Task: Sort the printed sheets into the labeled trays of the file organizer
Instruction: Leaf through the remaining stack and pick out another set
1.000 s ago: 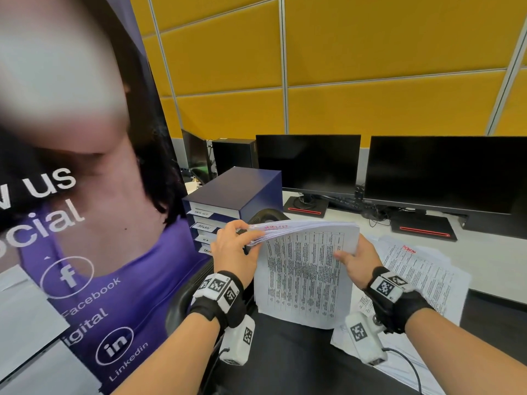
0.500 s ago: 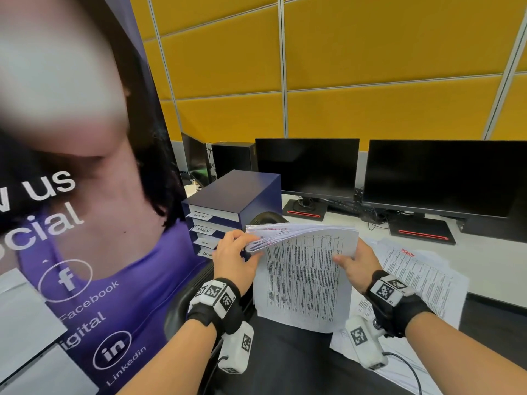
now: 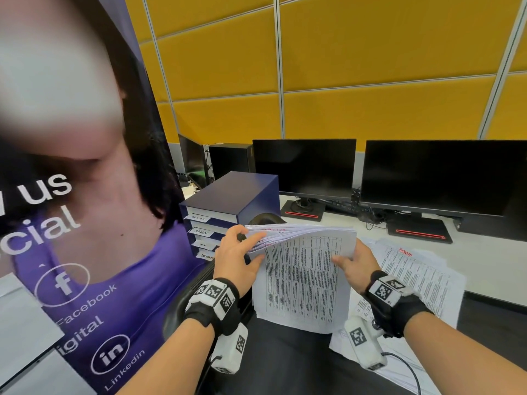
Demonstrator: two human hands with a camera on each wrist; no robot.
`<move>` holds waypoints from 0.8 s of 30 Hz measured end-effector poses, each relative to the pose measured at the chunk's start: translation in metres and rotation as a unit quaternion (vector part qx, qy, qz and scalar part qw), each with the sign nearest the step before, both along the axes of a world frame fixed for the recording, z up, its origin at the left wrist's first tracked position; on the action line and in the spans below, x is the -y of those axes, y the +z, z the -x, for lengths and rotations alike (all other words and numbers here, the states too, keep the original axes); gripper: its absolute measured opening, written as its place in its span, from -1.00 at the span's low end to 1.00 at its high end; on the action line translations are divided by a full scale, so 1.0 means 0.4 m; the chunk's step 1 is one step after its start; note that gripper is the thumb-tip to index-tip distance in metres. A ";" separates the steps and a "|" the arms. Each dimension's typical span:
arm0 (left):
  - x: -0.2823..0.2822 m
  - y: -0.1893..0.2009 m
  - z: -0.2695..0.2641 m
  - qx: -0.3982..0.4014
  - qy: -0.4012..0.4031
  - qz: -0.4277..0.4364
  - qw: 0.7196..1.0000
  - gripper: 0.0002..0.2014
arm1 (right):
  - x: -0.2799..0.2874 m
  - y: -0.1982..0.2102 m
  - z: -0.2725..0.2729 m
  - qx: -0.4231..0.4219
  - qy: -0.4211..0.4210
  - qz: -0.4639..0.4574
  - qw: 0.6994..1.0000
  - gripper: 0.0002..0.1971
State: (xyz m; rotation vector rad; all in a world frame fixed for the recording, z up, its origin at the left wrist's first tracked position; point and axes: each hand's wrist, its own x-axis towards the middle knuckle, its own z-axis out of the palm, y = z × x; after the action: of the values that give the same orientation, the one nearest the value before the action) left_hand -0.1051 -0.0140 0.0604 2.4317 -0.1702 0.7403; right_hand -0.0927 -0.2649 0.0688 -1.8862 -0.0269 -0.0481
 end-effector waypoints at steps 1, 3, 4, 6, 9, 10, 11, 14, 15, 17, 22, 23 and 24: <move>0.000 0.002 -0.001 -0.007 0.006 -0.006 1.000 -0.53 | 0.000 0.000 0.000 -0.001 0.001 0.000 1.000 -0.64; 0.001 0.006 -0.003 -0.014 0.013 -0.008 1.000 -0.52 | -0.001 0.001 0.001 -0.002 0.001 -0.003 1.000 -0.63; 0.001 0.007 -0.003 -0.016 0.014 -0.007 1.000 -0.51 | -0.001 0.001 0.000 -0.002 0.001 -0.002 1.000 -0.63; 0.001 0.009 -0.006 -0.018 0.013 -0.008 1.000 -0.49 | -0.001 0.002 0.000 0.003 0.000 -0.002 1.000 -0.63; 0.003 0.010 -0.010 -0.019 0.006 -0.006 1.000 -0.49 | -0.002 0.004 0.001 0.009 -0.001 -0.005 1.000 -0.64; 0.006 0.011 -0.010 -0.019 0.002 0.007 1.000 -0.52 | -0.003 0.004 0.001 0.009 0.000 -0.005 1.000 -0.64; 0.008 0.013 -0.011 -0.019 -0.005 0.028 0.999 -0.56 | -0.003 0.005 0.001 0.008 0.001 -0.006 1.000 -0.64; 0.008 0.014 -0.011 -0.036 -0.025 0.092 0.995 -0.73 | -0.002 0.005 0.001 0.008 0.005 -0.003 1.000 -0.64; 0.006 0.013 -0.013 -0.040 -0.028 0.107 0.993 -0.80 | -0.001 0.005 0.001 0.008 0.007 -0.004 1.000 -0.65; 0.002 0.013 -0.015 -0.060 -0.032 0.149 0.986 -0.88 | 0.000 0.005 0.001 0.006 0.010 -0.007 1.000 -0.65; -0.002 0.025 0.001 -0.100 -0.052 0.183 0.977 -0.84 | 0.000 0.005 -0.004 0.003 0.005 -0.015 1.000 -0.64; -0.001 0.029 0.004 -0.102 -0.053 0.186 0.976 -0.82 | 0.000 0.005 -0.005 0.004 0.004 -0.017 1.000 -0.64; 0.000 0.032 0.005 -0.105 -0.054 0.189 0.975 -0.80 | 0.000 0.005 -0.005 0.005 0.003 -0.019 1.000 -0.64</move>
State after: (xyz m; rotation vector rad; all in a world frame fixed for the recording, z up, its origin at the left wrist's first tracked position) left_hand -0.1073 -0.0138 0.0732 2.0999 -0.0683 0.4180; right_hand -0.0907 -0.2649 0.0710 -1.8482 -0.0376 -0.0545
